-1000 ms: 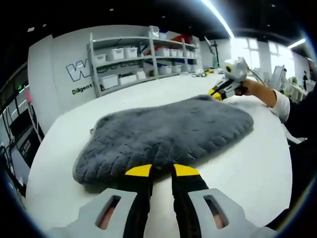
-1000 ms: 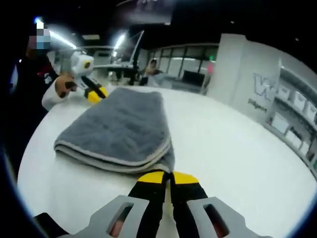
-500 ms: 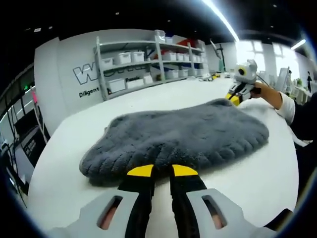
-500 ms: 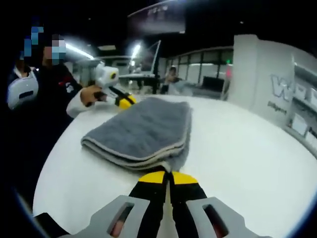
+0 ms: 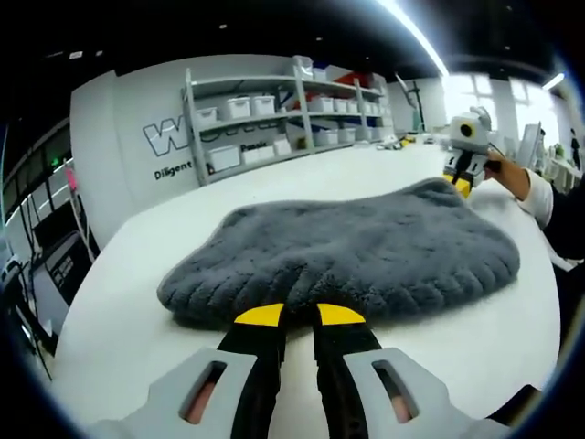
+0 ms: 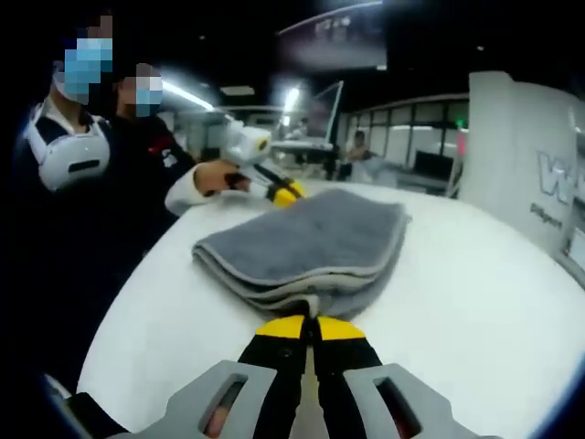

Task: Open the folded towel by lifting each exposed corner and separating the folded layers until the towel lies flat within the target outline without major curled edges

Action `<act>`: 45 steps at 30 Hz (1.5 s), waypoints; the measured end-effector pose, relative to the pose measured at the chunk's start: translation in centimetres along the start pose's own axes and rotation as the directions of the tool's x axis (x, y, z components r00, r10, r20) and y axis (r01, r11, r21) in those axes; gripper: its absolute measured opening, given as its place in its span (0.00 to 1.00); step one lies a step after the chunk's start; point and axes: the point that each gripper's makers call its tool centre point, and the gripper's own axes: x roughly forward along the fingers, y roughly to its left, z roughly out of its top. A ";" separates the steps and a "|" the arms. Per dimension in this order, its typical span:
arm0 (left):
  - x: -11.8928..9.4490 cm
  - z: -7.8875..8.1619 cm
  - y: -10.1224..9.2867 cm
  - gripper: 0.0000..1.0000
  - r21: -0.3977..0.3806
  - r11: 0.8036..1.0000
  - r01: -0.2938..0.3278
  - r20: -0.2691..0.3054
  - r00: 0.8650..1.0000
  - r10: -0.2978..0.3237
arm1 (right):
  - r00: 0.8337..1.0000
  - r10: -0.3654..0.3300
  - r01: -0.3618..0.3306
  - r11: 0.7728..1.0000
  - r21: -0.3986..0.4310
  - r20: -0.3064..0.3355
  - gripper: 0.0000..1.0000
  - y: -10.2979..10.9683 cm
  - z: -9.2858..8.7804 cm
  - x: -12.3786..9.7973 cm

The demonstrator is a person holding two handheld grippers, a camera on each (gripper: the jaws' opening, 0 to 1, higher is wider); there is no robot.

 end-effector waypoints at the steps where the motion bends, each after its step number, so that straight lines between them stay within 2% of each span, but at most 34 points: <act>1: 0.0 0.0 0.1 0.11 0.000 1.000 -0.003 -0.001 1.000 0.003 | 1.000 0.012 -0.012 1.000 -0.001 0.000 0.00 0.3 0.0 0.1; 9: 0.0 -0.2 1.0 0.11 -0.006 1.000 -0.021 0.003 1.000 0.022 | 0.991 0.137 -0.136 0.990 -0.046 0.007 0.00 3.2 0.5 0.6; 14: 0.2 -0.4 1.3 0.11 -0.018 1.000 -0.020 0.008 1.000 0.020 | 0.980 0.201 -0.200 0.980 -0.014 0.013 0.00 4.6 0.8 0.8; 19: 0.2 -0.5 1.4 0.11 -0.023 1.000 -0.019 0.011 1.000 0.019 | 0.974 0.227 -0.227 0.974 -0.020 0.015 0.00 5.2 1.0 1.1; 29: 0.2 -0.6 1.9 0.11 -0.011 0.999 -0.033 0.006 0.999 0.033 | 0.946 0.323 -0.322 0.946 -0.039 0.022 0.00 7.1 1.2 1.6; 34: 0.2 -0.9 2.0 0.12 0.021 0.999 -0.034 -0.009 0.999 0.035 | 0.941 0.336 -0.334 0.940 -0.064 0.025 0.01 7.1 1.3 1.5; 37: 0.1 -0.6 1.9 0.12 0.008 1.000 -0.016 0.009 1.000 0.016 | 0.943 0.333 -0.330 0.942 -0.064 0.029 0.01 6.6 1.2 1.0; 41: -0.2 -0.4 1.9 0.13 0.003 1.000 -0.003 0.023 1.000 0.003 | 0.954 0.296 -0.291 0.952 -0.089 0.047 0.06 5.9 1.7 0.6; 42: -0.2 -0.4 1.9 0.13 -0.002 1.000 0.004 0.028 1.000 -0.004 | 0.965 0.251 -0.240 0.962 -0.133 0.075 0.09 5.0 2.3 0.5; 45: -0.3 -0.1 1.3 0.13 -0.035 0.998 0.050 0.058 0.997 -0.048 | 0.967 0.238 -0.226 0.967 -0.119 0.095 0.12 4.7 2.7 0.2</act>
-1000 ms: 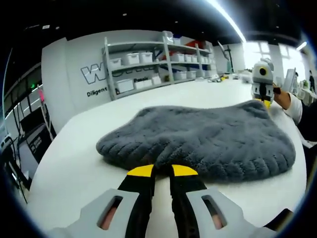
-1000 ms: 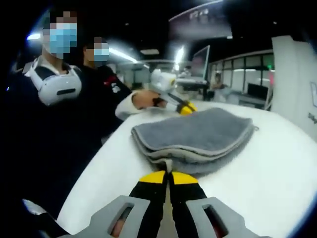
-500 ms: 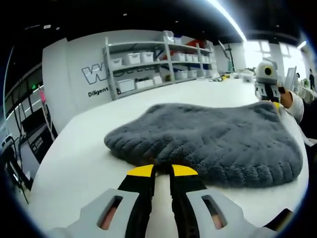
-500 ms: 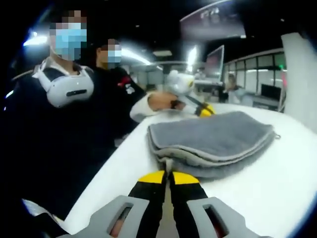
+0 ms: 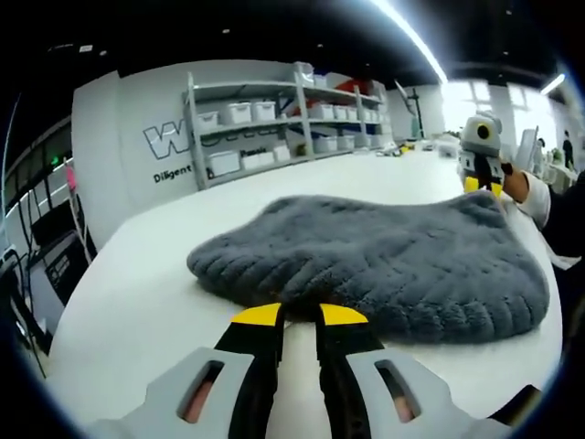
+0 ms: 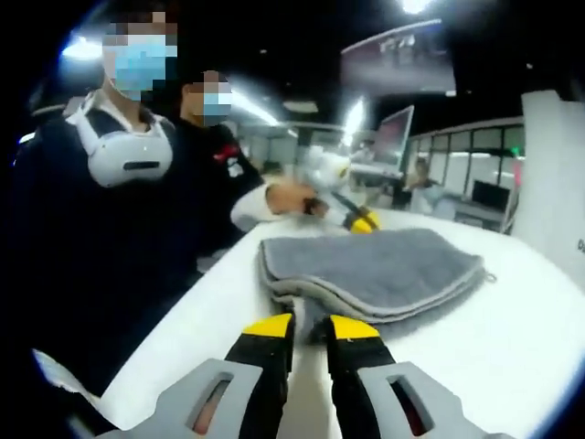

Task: Open the folded towel by lifting each exposed corner and separating the folded layers until the towel lies flat within the target outline without major curled edges

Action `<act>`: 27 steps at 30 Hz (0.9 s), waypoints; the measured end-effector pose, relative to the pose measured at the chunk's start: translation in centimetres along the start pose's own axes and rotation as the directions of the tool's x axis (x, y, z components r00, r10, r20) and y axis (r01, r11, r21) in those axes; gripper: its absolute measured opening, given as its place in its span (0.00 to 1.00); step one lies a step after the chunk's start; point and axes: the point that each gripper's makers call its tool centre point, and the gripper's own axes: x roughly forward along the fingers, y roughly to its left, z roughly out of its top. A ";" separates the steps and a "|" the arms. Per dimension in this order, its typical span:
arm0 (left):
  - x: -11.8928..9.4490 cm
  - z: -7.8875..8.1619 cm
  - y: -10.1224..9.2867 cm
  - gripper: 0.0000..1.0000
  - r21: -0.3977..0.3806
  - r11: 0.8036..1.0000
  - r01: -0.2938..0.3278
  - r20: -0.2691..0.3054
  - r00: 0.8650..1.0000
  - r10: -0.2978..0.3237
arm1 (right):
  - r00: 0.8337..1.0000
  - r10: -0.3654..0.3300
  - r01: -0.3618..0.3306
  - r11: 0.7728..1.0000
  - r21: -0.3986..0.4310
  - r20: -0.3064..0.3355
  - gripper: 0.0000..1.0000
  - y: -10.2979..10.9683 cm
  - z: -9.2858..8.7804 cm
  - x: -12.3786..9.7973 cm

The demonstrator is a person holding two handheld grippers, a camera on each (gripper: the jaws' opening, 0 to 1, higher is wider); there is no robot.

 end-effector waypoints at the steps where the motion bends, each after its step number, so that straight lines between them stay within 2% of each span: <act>1: 0.0 0.1 -0.1 0.13 -0.006 1.000 0.007 0.008 1.000 -0.007 | 1.000 -0.004 0.004 1.000 -0.001 0.001 0.13 -0.1 0.0 0.0; 5: -0.1 0.4 -0.4 0.13 -0.024 1.000 0.021 0.025 0.999 -0.020 | 1.000 -0.003 0.003 1.000 -0.006 0.004 0.12 0.1 0.1 0.0; 13: -0.2 0.9 -0.7 0.13 -0.057 0.997 0.047 0.060 0.997 -0.044 | 0.998 -0.019 0.019 1.000 -0.012 0.054 0.10 0.0 1.1 -0.5; 15: -0.3 1.2 -0.9 0.13 -0.115 0.990 0.082 0.088 0.993 -0.072 | 0.999 -0.035 0.035 0.999 -0.014 0.014 0.09 -0.3 0.2 -0.1; 17: -0.4 1.5 -1.0 0.13 -0.134 0.986 0.095 0.107 0.991 -0.081 | 0.998 -0.048 0.048 0.999 -0.011 -0.027 0.08 -0.7 -0.7 0.2; 27: 0.0 0.8 -1.5 0.13 -0.122 0.989 0.082 0.066 0.995 -0.074 | 0.993 -0.024 0.028 0.999 0.028 -0.115 0.06 -0.1 -2.8 1.3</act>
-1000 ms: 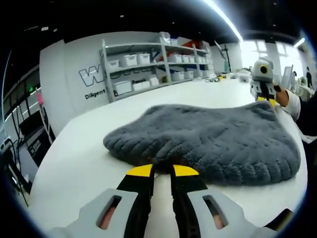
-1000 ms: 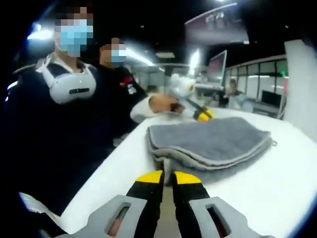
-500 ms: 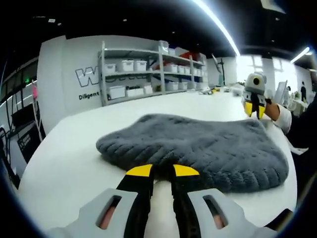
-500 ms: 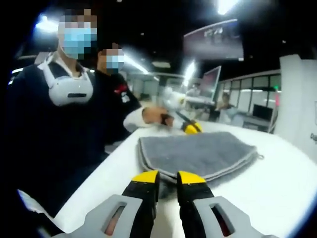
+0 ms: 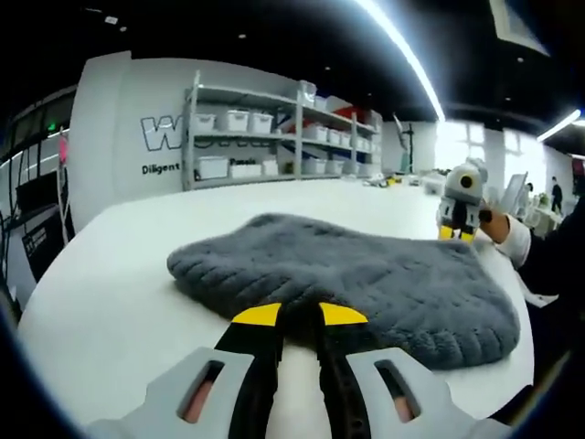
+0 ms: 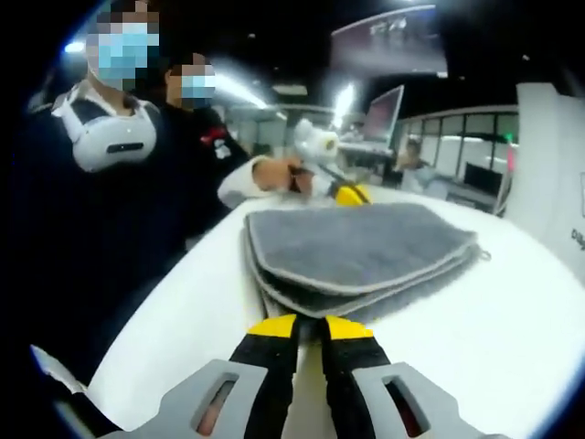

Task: Open the folded towel by lifting each exposed corner and separating the folded layers until the towel lies flat within the target outline without major curled edges

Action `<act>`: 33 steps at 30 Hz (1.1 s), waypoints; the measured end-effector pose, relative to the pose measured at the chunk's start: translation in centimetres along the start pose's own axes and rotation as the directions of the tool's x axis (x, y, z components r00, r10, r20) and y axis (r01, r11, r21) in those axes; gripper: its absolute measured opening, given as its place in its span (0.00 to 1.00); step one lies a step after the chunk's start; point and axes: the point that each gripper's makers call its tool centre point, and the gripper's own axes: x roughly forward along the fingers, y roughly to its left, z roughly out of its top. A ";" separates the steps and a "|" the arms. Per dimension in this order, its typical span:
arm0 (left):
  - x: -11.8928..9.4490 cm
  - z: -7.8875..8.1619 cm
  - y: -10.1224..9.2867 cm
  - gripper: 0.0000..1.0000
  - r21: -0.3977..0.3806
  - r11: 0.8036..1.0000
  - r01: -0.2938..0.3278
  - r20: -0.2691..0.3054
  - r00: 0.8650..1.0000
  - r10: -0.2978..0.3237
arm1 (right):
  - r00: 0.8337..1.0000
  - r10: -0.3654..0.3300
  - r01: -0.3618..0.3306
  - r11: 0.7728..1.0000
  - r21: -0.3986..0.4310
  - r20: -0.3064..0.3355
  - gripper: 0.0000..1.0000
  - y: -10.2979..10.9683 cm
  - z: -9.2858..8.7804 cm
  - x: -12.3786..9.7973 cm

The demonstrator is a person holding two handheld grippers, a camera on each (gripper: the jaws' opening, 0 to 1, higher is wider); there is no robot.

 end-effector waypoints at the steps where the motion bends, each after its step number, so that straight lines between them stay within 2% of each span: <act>1: 0.0 0.0 0.0 0.13 0.001 1.000 -0.001 -0.001 1.000 0.001 | 1.000 0.001 -0.001 1.000 0.006 -0.001 0.06 0.0 0.0 0.0; 3: 0.0 -0.1 -0.1 0.13 -0.001 1.000 0.000 -0.006 1.000 0.000 | 1.000 0.004 -0.004 1.000 0.026 -0.002 0.05 0.2 -0.1 0.1; 7: 0.3 -0.7 -0.1 0.13 0.003 1.000 -0.013 -0.034 0.999 0.013 | 1.000 0.010 -0.009 0.993 0.118 -0.007 0.04 0.3 -0.3 0.2; 11: 0.7 -0.9 -0.3 0.13 0.013 0.999 -0.037 -0.054 0.998 0.038 | 1.000 0.012 -0.011 0.994 0.112 -0.014 0.03 0.6 -0.3 0.2; 16: 0.8 -0.9 -0.4 0.13 0.041 0.998 -0.053 -0.061 0.997 0.055 | 0.999 0.047 -0.045 0.991 0.125 -0.012 0.03 1.3 -0.2 0.4; 21: 1.1 -0.9 -0.4 0.13 0.034 0.997 -0.070 -0.070 0.995 0.072 | 0.998 0.056 -0.053 0.990 0.133 -0.012 0.03 1.5 -0.2 0.4; 25: 1.5 -0.8 -0.7 0.13 0.087 0.990 -0.107 -0.077 0.991 0.114 | 0.995 0.095 -0.093 0.987 0.128 -0.009 0.03 2.5 0.1 0.8; 33: 1.8 -0.7 -0.6 0.12 0.114 0.985 -0.128 -0.081 0.987 0.138 | 0.991 0.135 -0.134 0.984 0.120 -0.004 0.03 3.0 0.2 0.9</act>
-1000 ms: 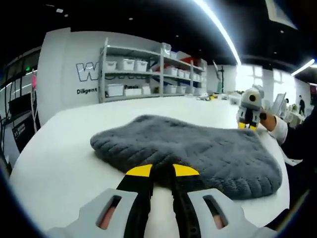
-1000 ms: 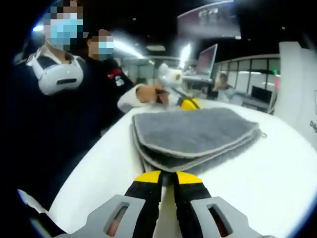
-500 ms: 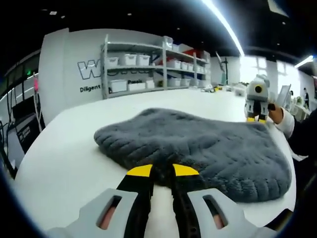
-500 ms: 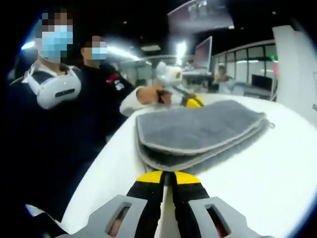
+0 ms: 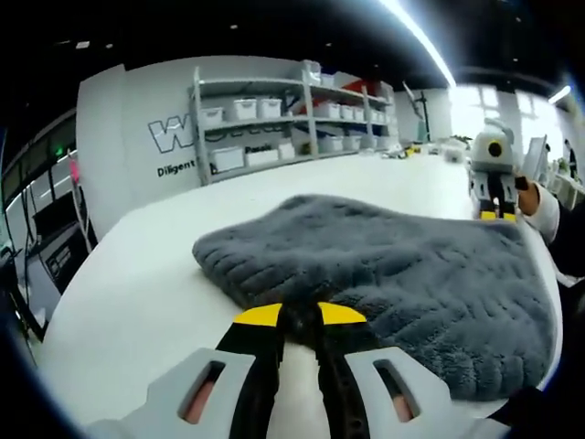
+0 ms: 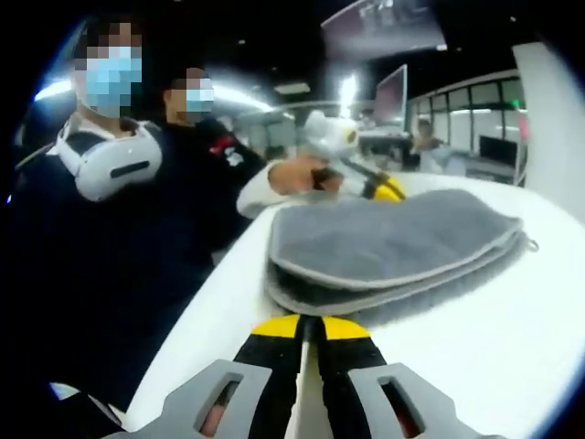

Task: Open the folded towel by lifting each exposed corner and separating the folded layers until the towel lies flat within the target outline without major curled edges

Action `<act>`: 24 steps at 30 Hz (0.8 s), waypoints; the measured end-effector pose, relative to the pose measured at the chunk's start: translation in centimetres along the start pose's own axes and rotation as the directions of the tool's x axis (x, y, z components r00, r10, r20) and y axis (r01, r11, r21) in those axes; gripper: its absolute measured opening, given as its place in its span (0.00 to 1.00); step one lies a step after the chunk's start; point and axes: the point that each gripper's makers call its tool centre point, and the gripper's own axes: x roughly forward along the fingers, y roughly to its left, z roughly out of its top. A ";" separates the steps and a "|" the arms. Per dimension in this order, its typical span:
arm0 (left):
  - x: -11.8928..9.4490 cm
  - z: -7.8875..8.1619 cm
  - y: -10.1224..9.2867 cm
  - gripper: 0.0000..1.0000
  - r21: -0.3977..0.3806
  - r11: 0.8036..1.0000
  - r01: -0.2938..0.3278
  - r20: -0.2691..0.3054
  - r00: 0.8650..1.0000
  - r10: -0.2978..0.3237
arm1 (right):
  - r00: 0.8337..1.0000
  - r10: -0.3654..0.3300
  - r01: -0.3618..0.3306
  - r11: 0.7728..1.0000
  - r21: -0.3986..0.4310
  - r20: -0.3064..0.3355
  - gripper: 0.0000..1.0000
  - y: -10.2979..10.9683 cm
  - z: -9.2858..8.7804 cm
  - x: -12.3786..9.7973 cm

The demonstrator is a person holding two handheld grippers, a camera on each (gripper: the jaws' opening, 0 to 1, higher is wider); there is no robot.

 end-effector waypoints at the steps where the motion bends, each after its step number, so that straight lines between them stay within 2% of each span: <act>1: 0.0 0.0 0.0 0.12 0.001 1.000 -0.001 -0.001 1.000 0.001 | 1.000 0.005 -0.005 1.000 0.000 0.000 0.03 0.1 0.0 0.1; 19: 0.3 0.1 0.4 0.15 -0.015 1.000 -0.025 -0.008 1.000 0.025 | 0.996 0.092 -0.091 0.995 -0.034 0.016 0.02 2.2 0.7 2.0; 24: 0.3 0.1 0.5 0.15 -0.016 1.000 -0.027 -0.008 1.000 0.027 | 0.995 0.097 -0.097 0.994 -0.042 0.015 0.02 2.4 0.8 2.1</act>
